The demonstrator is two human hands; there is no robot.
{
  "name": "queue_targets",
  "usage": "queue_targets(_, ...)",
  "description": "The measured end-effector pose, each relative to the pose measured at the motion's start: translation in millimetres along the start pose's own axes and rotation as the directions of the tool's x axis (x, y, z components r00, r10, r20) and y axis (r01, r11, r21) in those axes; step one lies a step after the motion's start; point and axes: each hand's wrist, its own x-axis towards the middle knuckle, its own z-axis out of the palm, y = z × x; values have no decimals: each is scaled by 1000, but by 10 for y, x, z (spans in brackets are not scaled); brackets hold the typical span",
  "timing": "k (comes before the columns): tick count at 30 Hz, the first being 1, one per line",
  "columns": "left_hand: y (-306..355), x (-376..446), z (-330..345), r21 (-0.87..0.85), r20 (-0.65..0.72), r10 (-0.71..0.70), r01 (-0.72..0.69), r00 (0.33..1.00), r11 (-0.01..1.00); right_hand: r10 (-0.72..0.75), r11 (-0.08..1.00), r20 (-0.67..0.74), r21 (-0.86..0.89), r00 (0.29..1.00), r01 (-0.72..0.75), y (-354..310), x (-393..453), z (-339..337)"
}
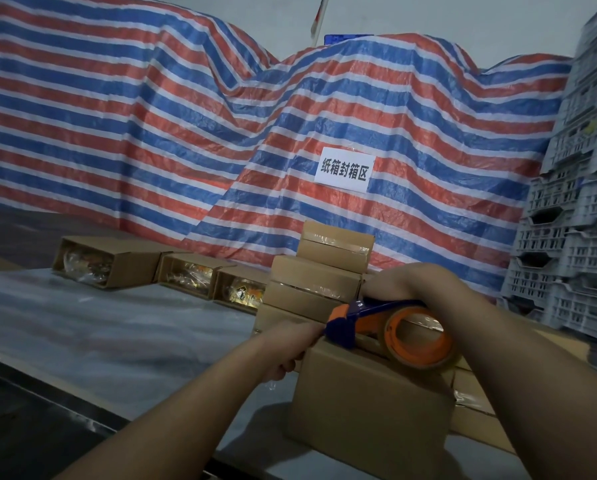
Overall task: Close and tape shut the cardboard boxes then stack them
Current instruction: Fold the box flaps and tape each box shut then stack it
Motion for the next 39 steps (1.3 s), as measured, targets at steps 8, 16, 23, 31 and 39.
queue_targets(8, 65, -37, -28, 98, 1, -8, 8, 1000, 995, 64, 997, -76, 49, 995, -61, 201, -169, -74)
queue_targets(16, 73, -46, -31, 105, -16, 0, 1, 1000, 995, 178, 984, -49, 38, 983, -176, 851, -478, -48)
queue_targets(23, 83, -71, 7, 59, -25, -25, 26, 999, 998, 124, 982, -107, 159, 986, -107, 1280, -602, 313)
queue_targets(31, 380, -72, -76, 520, -97, 162, -89, 982, 849, 147, 984, -208, 130, 967, -121, 1343, -491, 368)
queue_targets(39, 668, -229, 858, 780, 262, 526, -499, 809, 379, 169, 976, -179, 169, 969, -139, 1374, -485, 400)
